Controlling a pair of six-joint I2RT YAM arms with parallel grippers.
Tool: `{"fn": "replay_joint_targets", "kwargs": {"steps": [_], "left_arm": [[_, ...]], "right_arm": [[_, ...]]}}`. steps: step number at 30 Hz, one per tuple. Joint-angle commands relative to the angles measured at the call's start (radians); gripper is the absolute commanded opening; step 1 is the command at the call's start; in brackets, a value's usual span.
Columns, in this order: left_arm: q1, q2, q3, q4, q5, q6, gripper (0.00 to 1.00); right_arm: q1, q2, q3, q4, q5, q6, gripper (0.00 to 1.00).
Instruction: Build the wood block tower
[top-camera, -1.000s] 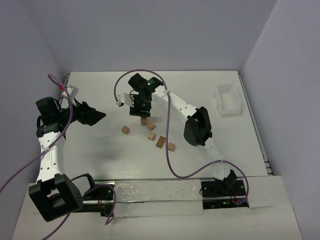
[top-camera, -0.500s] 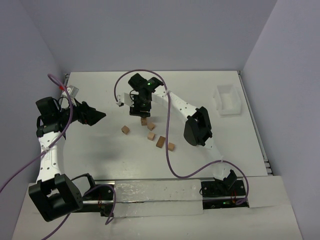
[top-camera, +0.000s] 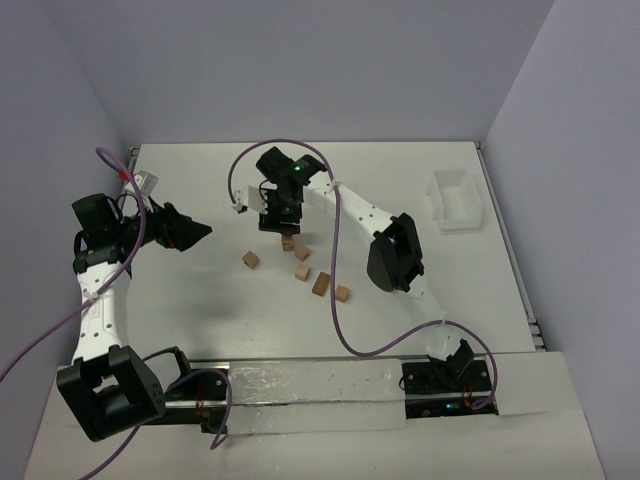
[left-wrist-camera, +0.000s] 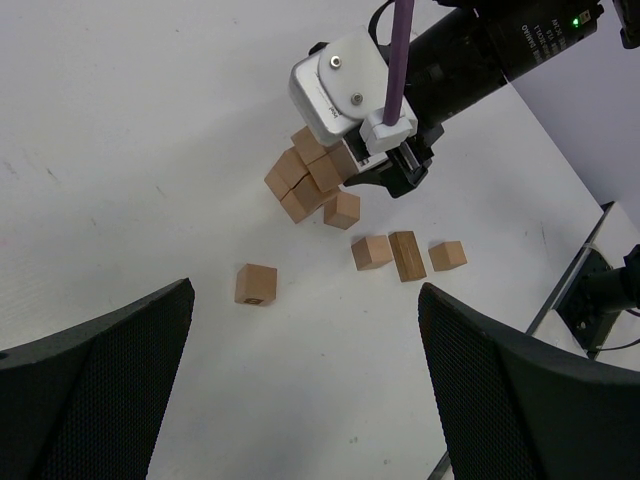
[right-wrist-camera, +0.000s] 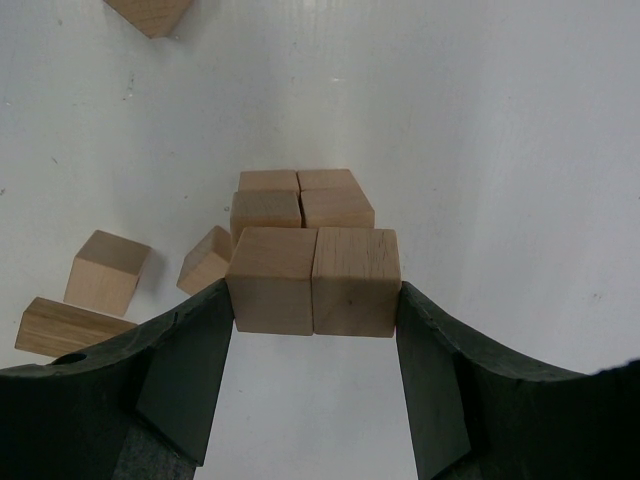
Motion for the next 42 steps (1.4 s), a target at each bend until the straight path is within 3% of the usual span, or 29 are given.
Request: {"fn": "replay_joint_targets", "kwargs": {"steps": [1, 10, 17, 23, 34, 42], "left_arm": [[0.007, 0.002, 0.009, 0.044, 0.028, 0.002, 0.99], [0.007, 0.008, 0.011, 0.048, 0.032, -0.001, 0.99], [0.007, 0.005, 0.009, 0.047, 0.030, 0.001, 0.99], [0.007, 0.001, 0.007, 0.050, 0.031, -0.001, 0.99], [0.007, -0.007, 0.007, 0.051, 0.021, -0.001, 0.99], [0.007, -0.070, -0.005, 0.051, -0.090, 0.051, 0.99]], "right_arm": [[0.002, 0.022, 0.013, 0.034, 0.000, 0.003, 0.47], [0.004, 0.023, 0.011, 0.027, 0.008, -0.002, 0.53], [0.005, 0.016, 0.008, 0.034, 0.005, -0.001, 0.73], [0.012, 0.003, 0.009, 0.034, -0.007, 0.001, 1.00], [0.021, -0.074, 0.024, 0.060, -0.040, 0.035, 1.00], [-0.005, -0.309, -0.053, 0.188, -0.108, 0.190, 1.00]]}}
